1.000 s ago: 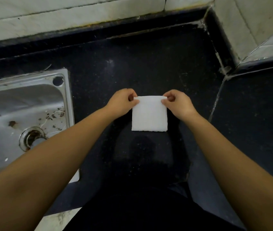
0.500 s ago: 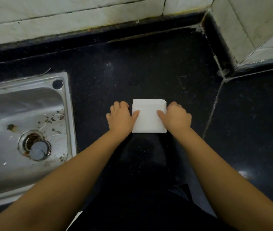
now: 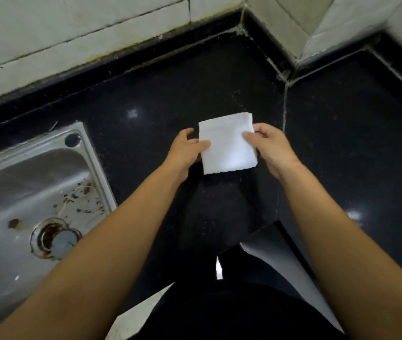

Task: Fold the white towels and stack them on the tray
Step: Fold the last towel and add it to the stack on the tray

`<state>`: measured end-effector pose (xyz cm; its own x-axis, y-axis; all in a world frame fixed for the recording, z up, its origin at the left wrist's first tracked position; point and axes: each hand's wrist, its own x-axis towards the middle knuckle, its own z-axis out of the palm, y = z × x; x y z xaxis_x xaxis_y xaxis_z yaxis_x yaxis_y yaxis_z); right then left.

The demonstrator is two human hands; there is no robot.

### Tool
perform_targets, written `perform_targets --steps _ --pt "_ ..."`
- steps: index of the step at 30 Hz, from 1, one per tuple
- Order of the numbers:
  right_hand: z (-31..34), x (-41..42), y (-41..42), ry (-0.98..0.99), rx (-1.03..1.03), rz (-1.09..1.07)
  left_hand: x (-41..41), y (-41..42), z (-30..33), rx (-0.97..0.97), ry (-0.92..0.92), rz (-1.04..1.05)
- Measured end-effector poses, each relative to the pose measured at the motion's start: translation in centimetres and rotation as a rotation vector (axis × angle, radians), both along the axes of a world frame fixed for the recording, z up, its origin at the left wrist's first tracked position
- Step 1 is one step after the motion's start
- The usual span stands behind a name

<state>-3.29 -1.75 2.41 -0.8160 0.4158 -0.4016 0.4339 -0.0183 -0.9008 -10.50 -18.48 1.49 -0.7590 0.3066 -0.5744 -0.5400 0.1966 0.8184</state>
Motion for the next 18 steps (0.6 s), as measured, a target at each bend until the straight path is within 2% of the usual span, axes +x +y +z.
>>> perform_targets --steps 3,6,13,18 --pt "0.6 4.6 0.3 0.053 -0.111 -0.136 1.9 1.6 0.4 0.178 -0.180 -0.084" --pt "0.6 9.8 0.3 0.084 -0.178 -0.322 5.1 3.8 0.3 0.253 -0.280 -0.162" --pt "1.8 24.4 0.0 0.150 -0.194 -0.707 15.7 8.9 1.3 0.199 -0.237 -0.541" --pt "1.8 37.3 -2.7 0.168 -0.149 -0.942 26.7 10.2 1.8 0.212 -0.213 -0.804"
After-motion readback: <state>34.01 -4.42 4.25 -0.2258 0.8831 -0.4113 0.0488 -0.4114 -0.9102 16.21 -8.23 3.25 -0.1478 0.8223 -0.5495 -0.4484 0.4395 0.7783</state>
